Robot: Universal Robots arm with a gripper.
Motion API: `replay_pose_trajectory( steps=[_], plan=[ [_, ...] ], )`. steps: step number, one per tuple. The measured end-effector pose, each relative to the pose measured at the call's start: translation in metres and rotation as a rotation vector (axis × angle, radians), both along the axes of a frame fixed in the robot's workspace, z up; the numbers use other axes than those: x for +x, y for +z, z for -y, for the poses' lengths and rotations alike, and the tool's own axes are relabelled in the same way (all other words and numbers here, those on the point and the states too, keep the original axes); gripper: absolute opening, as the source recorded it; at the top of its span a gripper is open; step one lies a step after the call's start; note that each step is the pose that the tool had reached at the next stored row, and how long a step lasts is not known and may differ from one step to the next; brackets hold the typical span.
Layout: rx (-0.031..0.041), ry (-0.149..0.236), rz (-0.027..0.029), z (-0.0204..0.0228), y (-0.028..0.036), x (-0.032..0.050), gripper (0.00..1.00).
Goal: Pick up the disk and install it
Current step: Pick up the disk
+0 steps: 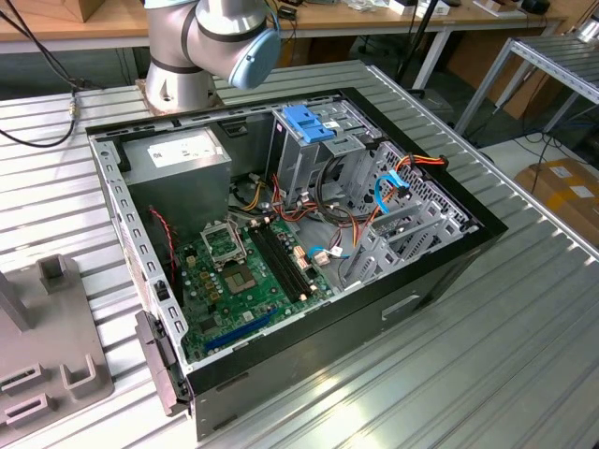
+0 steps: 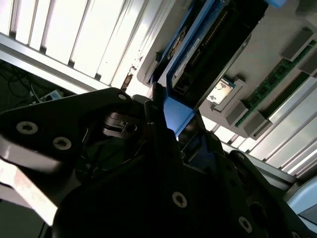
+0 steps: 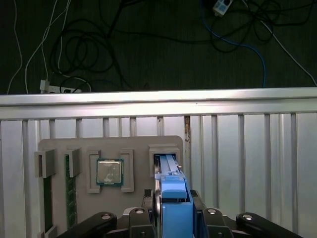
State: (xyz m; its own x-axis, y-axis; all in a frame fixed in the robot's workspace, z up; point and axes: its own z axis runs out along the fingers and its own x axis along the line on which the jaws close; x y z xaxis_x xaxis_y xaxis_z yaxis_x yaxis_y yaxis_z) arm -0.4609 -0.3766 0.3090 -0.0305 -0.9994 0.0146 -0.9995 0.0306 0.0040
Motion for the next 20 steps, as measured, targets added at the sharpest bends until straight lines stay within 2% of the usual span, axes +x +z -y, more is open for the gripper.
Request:
replay_pose_trajectory(
  steps=[1,8,11,20],
  plan=[
    [0.0000,0.000,0.0001,0.0000,0.0000,0.0000,0.36],
    [0.0001,0.000,0.0001,0.0000,0.0000,0.0000,0.36],
    [0.0000,0.027,0.0000,0.0000,-0.0001,0.0000,0.36],
    [0.0000,0.032,0.0001,0.0000,-0.0001,0.0000,0.36]
  ],
)
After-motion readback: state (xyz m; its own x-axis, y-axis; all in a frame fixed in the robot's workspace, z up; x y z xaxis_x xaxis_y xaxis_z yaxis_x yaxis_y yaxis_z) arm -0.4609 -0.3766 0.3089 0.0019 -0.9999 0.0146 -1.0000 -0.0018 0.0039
